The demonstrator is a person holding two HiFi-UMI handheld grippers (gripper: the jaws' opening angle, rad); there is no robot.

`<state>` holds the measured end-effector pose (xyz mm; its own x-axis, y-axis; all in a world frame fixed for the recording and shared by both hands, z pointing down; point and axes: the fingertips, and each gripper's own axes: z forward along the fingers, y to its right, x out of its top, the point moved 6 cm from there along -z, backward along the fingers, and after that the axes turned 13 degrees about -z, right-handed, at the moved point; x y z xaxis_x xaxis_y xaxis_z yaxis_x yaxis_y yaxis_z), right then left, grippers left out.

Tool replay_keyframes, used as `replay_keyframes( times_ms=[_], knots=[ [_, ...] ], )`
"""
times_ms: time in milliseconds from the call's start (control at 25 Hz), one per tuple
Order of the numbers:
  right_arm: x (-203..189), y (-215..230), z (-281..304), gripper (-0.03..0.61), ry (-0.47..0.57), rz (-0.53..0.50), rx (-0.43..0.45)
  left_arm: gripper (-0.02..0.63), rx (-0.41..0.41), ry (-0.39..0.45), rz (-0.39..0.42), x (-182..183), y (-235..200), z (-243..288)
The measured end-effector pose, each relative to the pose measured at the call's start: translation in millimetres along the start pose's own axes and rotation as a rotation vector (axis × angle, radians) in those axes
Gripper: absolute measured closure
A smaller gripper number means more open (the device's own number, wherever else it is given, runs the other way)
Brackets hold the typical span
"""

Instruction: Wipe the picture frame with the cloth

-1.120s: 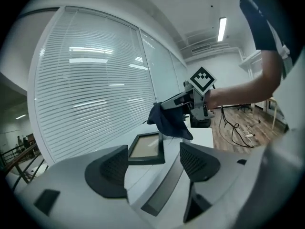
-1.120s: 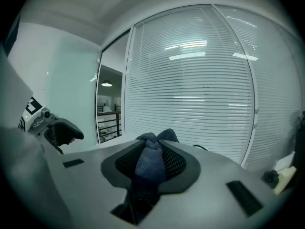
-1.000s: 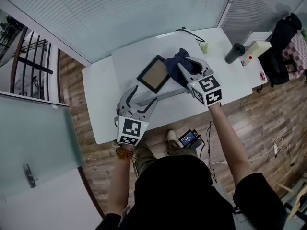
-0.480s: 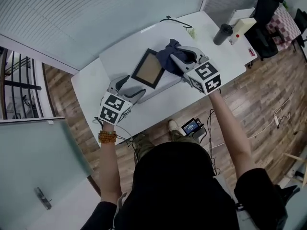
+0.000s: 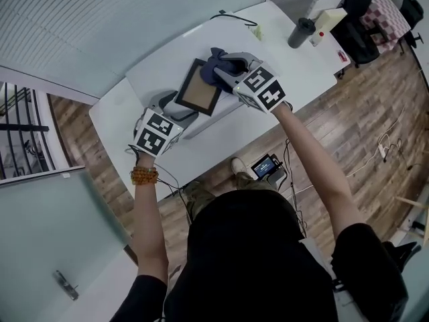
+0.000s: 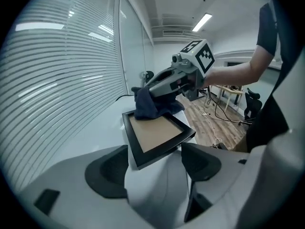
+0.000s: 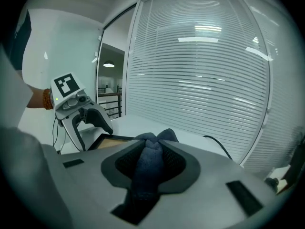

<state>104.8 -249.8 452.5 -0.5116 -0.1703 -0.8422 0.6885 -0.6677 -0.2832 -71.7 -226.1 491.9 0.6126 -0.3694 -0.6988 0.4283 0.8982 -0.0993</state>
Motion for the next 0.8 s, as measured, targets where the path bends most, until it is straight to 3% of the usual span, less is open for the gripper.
replay_keyframes(
  times_ms=[320, 640, 800],
  knots=[
    [-7, -1, 29, 0.506, -0.064, -0.026, 0.039, 0.290, 0.062, -0.028, 0.008, 2, 12, -2],
    [7, 2, 64, 0.506, -0.048, -0.078, 0.068, 0.320, 0.073, -0.007, 0.055, 4, 18, -1],
    [16, 16, 48, 0.506, 0.001, -0.079, 0.075, 0.324, 0.140, 0.039, 0.078, 7, 18, -14]
  ],
)
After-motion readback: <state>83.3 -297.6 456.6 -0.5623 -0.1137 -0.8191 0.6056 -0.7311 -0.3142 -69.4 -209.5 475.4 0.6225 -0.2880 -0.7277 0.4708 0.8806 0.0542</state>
